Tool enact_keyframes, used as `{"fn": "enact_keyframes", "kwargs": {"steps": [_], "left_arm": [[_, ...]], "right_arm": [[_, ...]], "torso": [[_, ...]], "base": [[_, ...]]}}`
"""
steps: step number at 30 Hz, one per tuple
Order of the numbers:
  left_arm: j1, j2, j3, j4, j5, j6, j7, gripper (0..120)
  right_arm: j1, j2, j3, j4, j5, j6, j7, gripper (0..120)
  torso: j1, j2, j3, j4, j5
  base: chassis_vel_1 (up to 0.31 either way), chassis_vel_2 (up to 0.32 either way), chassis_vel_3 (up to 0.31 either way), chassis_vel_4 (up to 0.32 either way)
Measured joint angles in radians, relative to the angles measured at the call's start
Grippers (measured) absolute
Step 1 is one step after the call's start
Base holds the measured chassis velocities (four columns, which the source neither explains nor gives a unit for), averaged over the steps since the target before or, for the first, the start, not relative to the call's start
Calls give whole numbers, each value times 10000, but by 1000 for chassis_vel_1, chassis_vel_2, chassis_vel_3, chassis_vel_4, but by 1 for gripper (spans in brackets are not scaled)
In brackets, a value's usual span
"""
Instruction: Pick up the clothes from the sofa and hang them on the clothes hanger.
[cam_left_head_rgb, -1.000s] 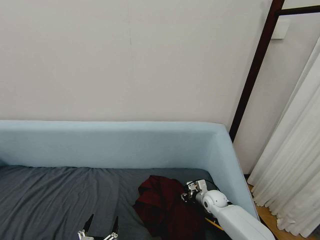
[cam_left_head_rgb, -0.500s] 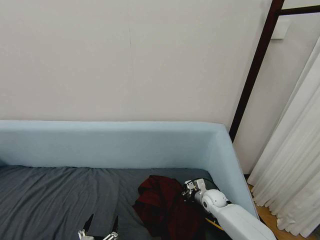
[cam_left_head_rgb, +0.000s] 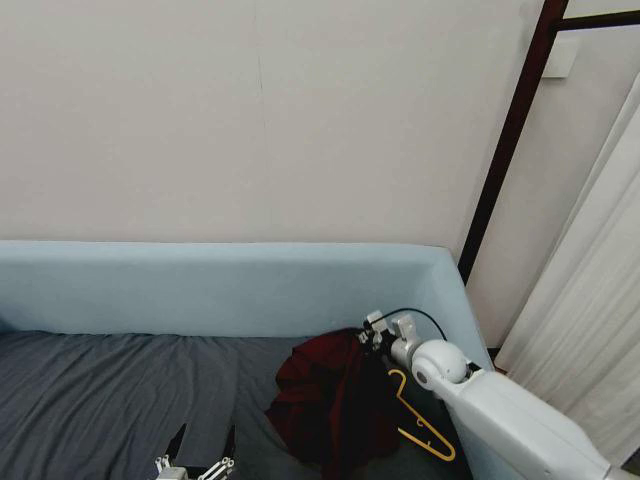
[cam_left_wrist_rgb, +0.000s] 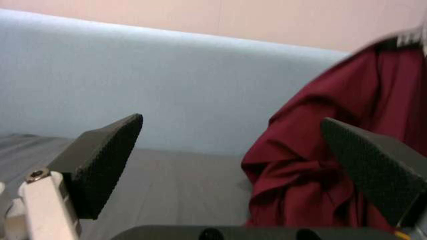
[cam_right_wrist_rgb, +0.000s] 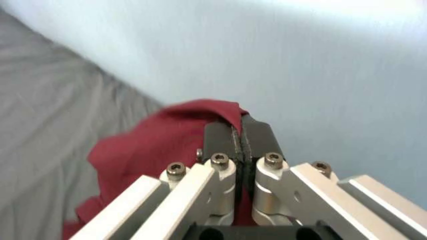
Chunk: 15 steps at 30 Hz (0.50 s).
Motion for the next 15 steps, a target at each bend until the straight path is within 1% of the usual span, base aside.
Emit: {"fn": "enact_keyframes", "kwargs": {"steps": [6,7,10,11,12,13,15], "left_arm": [[-17,-31,19,-95,-12,0,-4,100],[-17,-31,19,-95,-12,0,-4,100],[-6,-58,-15,-206,-31,0,-7,100],[10,-65,-30,-240,-39,0,-10,100],[48,-76,-60,-290,-55,-4,-10,100],[48,-76,-60,-290,-55,-4,-10,100],[118,-96,-126,-364,-71,-35,-14,100]], "right_arm": [[930,-556,-238,1102,656,64,199,0],[930,-556,-238,1102,656,64,199,0],[1943,-1090,-690,1962,941,221,183,0],[2312,-1201,-859,2148,942,524,175,0],[2853,-1244,-1185,2327,852,1116,150,0],[2853,-1244,-1185,2327,852,1116,150,0],[3910,-1176,-1642,2406,838,1708,-24,0]], "torso": [[0,0,0,2,0],[0,0,0,2,0],[1,1,0,0,1],[0,1,0,-3,0],[-1,0,-1,-2,1],[-1,0,-1,-2,1],[0,0,-1,2,0]], "base": [[0,0,0,0],[0,0,0,0],[0,0,0,0],[0,0,0,0],[0,0,0,0],[0,0,0,0],[0,0,0,0]]}}
